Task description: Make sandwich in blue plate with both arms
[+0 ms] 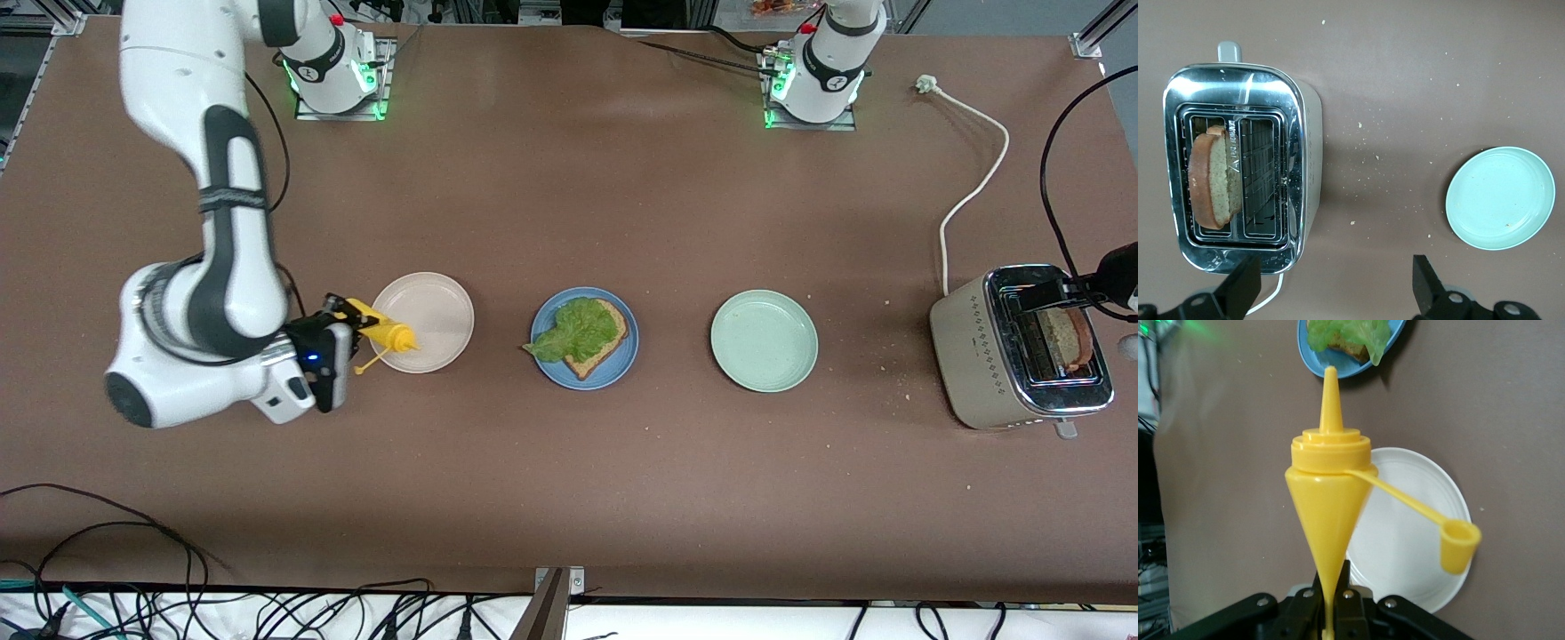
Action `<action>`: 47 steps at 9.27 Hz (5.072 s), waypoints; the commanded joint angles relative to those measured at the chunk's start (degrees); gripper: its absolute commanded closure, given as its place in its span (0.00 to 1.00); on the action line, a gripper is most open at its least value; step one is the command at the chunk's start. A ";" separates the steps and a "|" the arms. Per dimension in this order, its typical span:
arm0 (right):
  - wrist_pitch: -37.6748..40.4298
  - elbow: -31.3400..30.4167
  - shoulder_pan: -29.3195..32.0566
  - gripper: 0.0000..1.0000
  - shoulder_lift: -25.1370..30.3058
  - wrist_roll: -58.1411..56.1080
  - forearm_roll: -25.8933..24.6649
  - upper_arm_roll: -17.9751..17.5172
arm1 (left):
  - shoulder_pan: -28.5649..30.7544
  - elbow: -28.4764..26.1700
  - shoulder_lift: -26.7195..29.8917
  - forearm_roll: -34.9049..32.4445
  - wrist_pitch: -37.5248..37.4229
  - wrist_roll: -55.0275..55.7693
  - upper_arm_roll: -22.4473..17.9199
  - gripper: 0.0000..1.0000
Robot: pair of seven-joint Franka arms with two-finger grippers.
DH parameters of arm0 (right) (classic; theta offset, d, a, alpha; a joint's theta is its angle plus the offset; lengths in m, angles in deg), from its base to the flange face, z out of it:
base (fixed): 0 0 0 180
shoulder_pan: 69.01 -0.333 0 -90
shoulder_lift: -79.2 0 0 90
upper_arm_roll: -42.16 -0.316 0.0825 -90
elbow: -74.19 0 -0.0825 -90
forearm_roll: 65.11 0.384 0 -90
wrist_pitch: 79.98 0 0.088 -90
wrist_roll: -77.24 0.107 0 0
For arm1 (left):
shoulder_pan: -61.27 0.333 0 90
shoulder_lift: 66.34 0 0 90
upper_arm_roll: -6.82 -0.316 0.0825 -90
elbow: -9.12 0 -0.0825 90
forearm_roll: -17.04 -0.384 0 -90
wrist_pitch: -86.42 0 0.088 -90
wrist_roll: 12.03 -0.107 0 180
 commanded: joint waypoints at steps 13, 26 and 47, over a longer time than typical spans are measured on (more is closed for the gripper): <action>-5.25 5.19 -35.72 0.95 -3.93 27.37 -49.03 0.71 | -0.06 0.69 0.49 1.00 -1.72 -0.46 0.34 0.00; 3.44 -0.07 -1.13 0.95 4.86 -14.57 -4.07 1.15 | 3.18 1.57 1.02 0.30 -2.87 -5.80 -0.36 0.00; 17.87 -9.14 27.12 0.00 -16.32 -81.26 22.51 -5.27 | 10.58 0.16 -11.11 -9.19 3.80 -9.25 -0.37 0.27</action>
